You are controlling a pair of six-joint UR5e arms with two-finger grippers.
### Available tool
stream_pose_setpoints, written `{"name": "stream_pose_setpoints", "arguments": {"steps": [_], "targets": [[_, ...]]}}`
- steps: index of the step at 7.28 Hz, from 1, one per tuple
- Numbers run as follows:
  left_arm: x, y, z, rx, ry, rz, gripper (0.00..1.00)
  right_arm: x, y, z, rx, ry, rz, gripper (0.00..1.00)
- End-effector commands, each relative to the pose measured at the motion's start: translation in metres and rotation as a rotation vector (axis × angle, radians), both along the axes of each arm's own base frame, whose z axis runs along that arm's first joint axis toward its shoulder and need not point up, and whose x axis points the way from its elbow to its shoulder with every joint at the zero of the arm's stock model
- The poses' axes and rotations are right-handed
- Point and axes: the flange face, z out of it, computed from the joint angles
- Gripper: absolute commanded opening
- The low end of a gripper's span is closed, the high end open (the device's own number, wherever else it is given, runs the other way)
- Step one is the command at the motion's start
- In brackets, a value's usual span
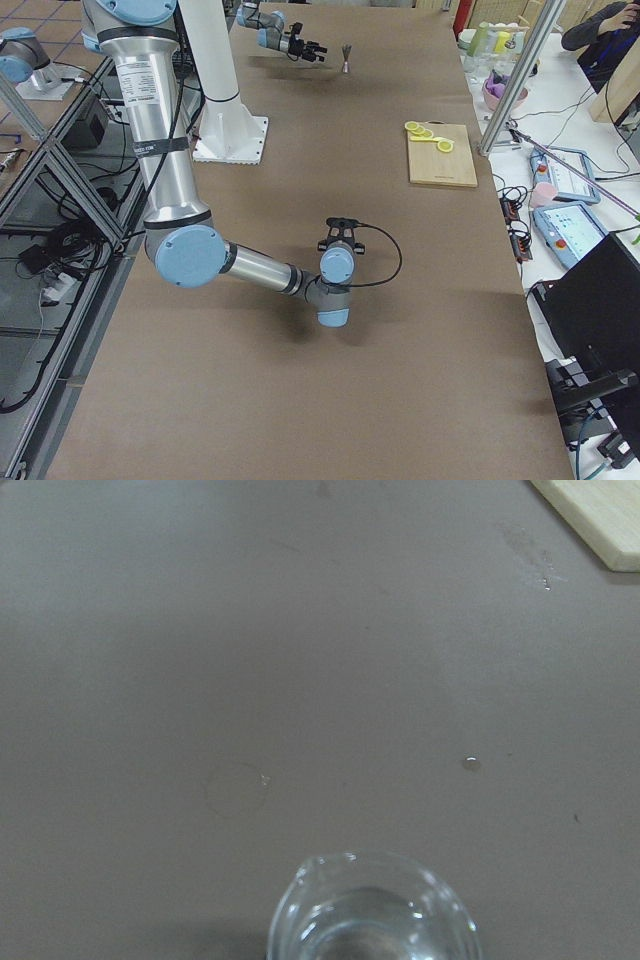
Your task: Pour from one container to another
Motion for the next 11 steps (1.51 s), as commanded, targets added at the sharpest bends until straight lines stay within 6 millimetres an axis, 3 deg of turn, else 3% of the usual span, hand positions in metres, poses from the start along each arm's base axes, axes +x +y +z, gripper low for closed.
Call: {"name": "stream_pose_setpoints", "arguments": {"steps": [1,3,5,6,7,8,9,10,11], "targets": [[0.001,-0.024,0.017,0.004,-0.079,-0.081,0.98,0.021,-0.011,-0.007,0.015,-0.009,0.036,0.0],[-0.005,-0.041,0.009,0.003,-0.058,-0.132,0.98,0.036,-0.019,-0.016,0.033,-0.016,0.066,0.0],[0.014,-0.042,-0.011,-0.007,-0.017,-0.132,0.95,0.041,-0.027,-0.03,0.047,-0.031,0.08,0.0],[0.019,-0.042,-0.013,-0.018,-0.008,-0.13,0.84,0.045,-0.04,-0.043,0.064,-0.043,0.097,0.0],[0.03,-0.043,-0.022,-0.018,0.012,-0.133,0.82,0.044,-0.048,-0.052,0.058,-0.039,0.088,0.0],[0.029,-0.047,-0.017,-0.015,-0.035,-0.144,0.8,0.048,-0.063,-0.067,0.049,-0.032,0.081,0.0],[0.027,-0.054,-0.012,-0.033,-0.069,-0.156,0.77,0.052,-0.086,-0.093,0.046,-0.029,0.056,0.0],[0.028,-0.057,-0.012,-0.057,-0.068,-0.157,0.98,0.053,-0.094,-0.109,0.042,-0.027,0.047,0.0],[0.028,-0.059,-0.011,-0.058,-0.077,-0.161,0.98,0.051,-0.097,-0.123,0.038,-0.025,0.044,0.0]]}}
